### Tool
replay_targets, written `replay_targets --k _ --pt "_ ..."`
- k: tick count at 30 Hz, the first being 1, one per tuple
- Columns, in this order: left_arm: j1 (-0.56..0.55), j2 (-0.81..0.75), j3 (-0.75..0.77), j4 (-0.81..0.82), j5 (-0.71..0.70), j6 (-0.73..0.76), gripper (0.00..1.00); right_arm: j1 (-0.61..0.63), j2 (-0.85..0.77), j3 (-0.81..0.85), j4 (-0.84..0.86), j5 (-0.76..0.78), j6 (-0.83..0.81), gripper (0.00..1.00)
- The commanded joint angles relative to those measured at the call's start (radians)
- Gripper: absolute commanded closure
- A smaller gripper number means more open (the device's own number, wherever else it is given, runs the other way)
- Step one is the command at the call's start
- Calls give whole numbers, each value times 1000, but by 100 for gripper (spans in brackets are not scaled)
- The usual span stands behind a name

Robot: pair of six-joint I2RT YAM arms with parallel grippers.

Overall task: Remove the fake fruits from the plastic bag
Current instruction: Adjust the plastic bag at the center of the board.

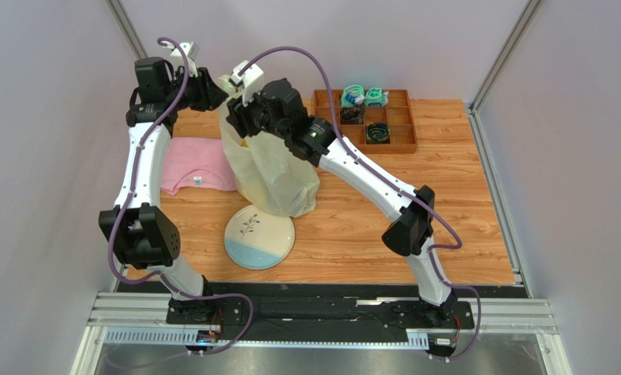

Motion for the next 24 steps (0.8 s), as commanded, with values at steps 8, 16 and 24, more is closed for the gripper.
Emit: replay_targets --k 8,16,24 --pt "5 60 137 43 61 -31 98 -108 37 79 88 -14 -45 53" --pt "5 22 72 66 82 -58 100 -81 23 48 55 -44 -3 47" --pt "5 -18 69 80 82 -95 100 -53 52 62 51 56 -9 39"
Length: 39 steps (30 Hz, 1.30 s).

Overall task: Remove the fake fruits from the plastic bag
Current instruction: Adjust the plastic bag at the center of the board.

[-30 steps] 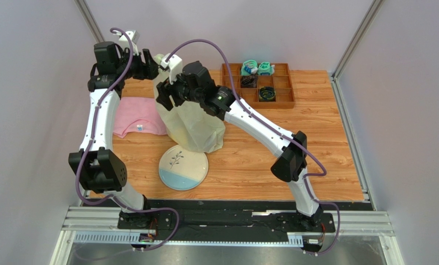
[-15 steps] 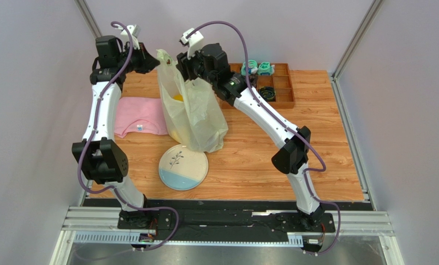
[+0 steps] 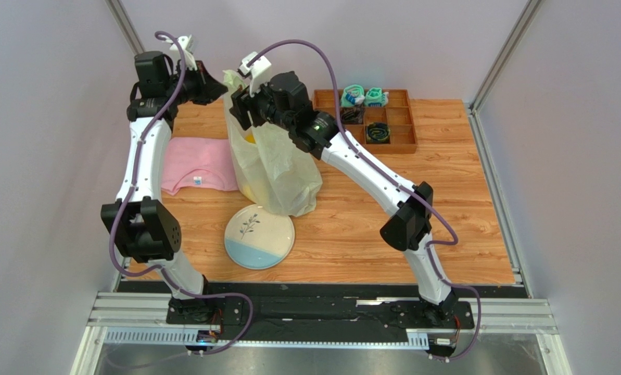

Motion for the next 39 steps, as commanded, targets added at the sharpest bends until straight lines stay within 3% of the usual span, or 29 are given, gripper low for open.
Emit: replay_targets --k 1,4,6,7,8,11,16,23,28,29,31,32,33,35,36,39 --pt "5 -89 -6 54 24 -41 100 8 20 25 15 124 -18 42" --pt "5 -95 -7 50 18 -44 100 5 58 41 26 158 -106 57" --pt "5 -91 8 47 18 -44 100 -3 74 50 43 158 -174 78" --pt "5 -80 19 46 18 -46 100 -7 78 52 49 171 -220 95" --pt "5 -73 31 46 13 -49 100 -22 82 55 60 178 -234 100" --pt "4 -33 92 70 15 -64 100 -82 88 94 99 149 -237 100" --pt "5 53 287 124 -30 -107 100 -190 129 306 230 51 -231 100" --pt "5 41 441 144 -38 -98 100 -217 -61 135 336 -63 -405 100" --pt "5 -130 231 100 45 -60 100 -231 -289 -178 273 -53 -311 100" --pt "7 -164 132 75 79 -48 100 -231 -376 -327 220 -67 -296 100" --pt "5 -277 16 41 100 1 100 -231 -476 -491 167 -133 -236 100" --pt "5 -316 -113 17 114 11 100 -222 -519 -570 128 -142 -222 100" --pt "4 -353 -180 2 122 34 100 -216 -609 -732 110 -138 -201 100" --pt "4 -446 -365 -53 137 61 100 -210 -677 -854 27 -131 -110 100" --pt "5 -474 -424 -63 139 77 100 -210 -723 -966 2 -136 -87 100" --pt "4 -545 -582 -91 154 83 100 -210 -783 -1099 -54 -132 -35 98"
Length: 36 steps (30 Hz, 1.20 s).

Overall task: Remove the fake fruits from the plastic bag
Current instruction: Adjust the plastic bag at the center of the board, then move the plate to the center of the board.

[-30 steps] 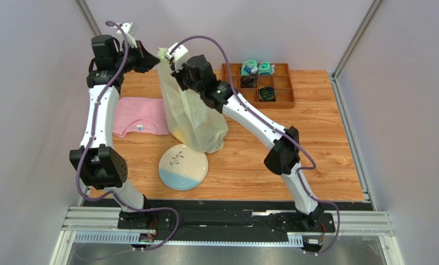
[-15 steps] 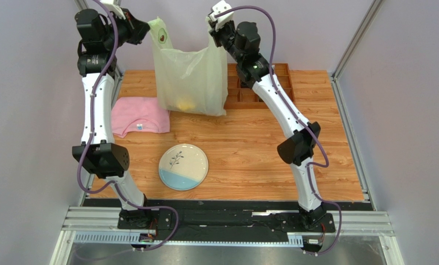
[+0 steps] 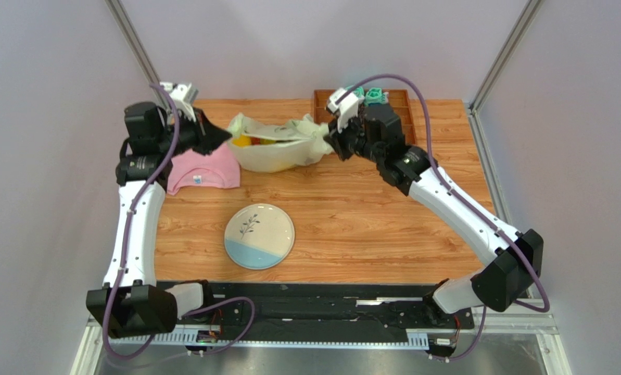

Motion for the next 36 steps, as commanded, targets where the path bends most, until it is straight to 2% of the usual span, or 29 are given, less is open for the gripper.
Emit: replay_targets --k 1,2,5,6,7,9,12,15,16,18,19,21,23,24,25,28,31,36 --pt "5 -70 -164 -67 66 49 100 8 -86 -203 -149 -19 126 87" --pt "3 -73 -191 -65 68 34 100 6 -94 -209 -183 -21 122 73" --pt "2 -54 -182 -70 94 -20 100 12 -101 -137 -281 -77 71 44" --pt "2 -48 -175 -72 96 -39 100 18 -109 -111 -302 -141 -3 35" --pt "0 -36 -165 -70 91 -47 100 34 -130 -82 -318 -171 -48 31" --pt "2 -25 -142 -52 86 -79 100 89 -161 -91 -324 -236 -184 29" --pt "2 -1 -104 -12 62 -127 100 118 -178 -126 -263 -287 -187 29" --pt "0 59 -53 10 30 -174 100 132 -88 -74 -235 -376 -141 38" --pt "2 73 -40 7 14 -182 100 147 -56 -53 -238 -401 -133 50" --pt "2 117 0 2 10 -179 100 170 61 -5 -232 -424 -139 62" --pt "2 128 26 -7 7 -175 100 186 110 13 -238 -427 -156 70" --pt "2 150 49 -18 10 -169 100 204 249 83 -292 -430 -177 81" --pt "0 150 72 -30 11 -165 100 230 322 134 -359 -413 -173 90" --pt "2 141 77 -33 13 -164 100 238 383 172 -376 -353 -129 96" --pt "2 134 79 -35 13 -165 100 238 405 189 -422 -328 -33 97" --pt "2 105 70 -32 14 -168 100 279 425 200 -490 -294 8 100" --pt "2 73 39 -21 11 -173 100 337 406 145 -479 -217 8 100" --pt "2 15 -9 -12 8 -178 100 394 422 53 -403 -101 111 100"
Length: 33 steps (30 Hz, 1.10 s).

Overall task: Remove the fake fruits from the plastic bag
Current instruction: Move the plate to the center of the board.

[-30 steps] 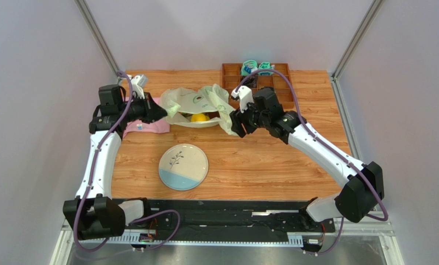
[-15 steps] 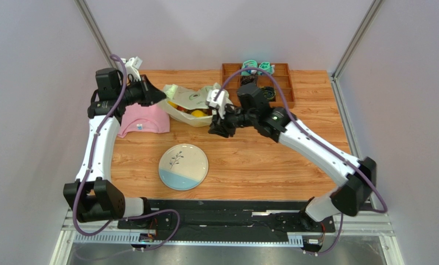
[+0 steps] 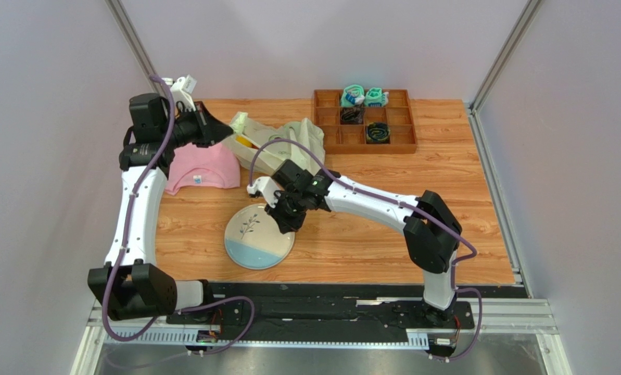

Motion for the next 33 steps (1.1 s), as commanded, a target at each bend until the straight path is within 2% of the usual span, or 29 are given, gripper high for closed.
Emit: replay_targets --k 1,7,14,21,25,33 --pt "2 -81 -38 21 4 -17 100 67 -30 -77 70 123 104 100" --pt "4 -132 -64 17 -10 -16 100 102 31 -73 144 232 248 100" --pt "5 -150 -52 -5 -12 -2 100 148 110 -48 172 302 267 100" --pt "5 -172 -50 -18 -16 10 100 148 162 -88 178 508 347 100" --pt "7 -170 -58 -22 -9 7 100 99 113 -180 178 589 370 100" --pt "7 -150 -65 -12 8 -17 100 -85 -129 -568 167 602 353 100"
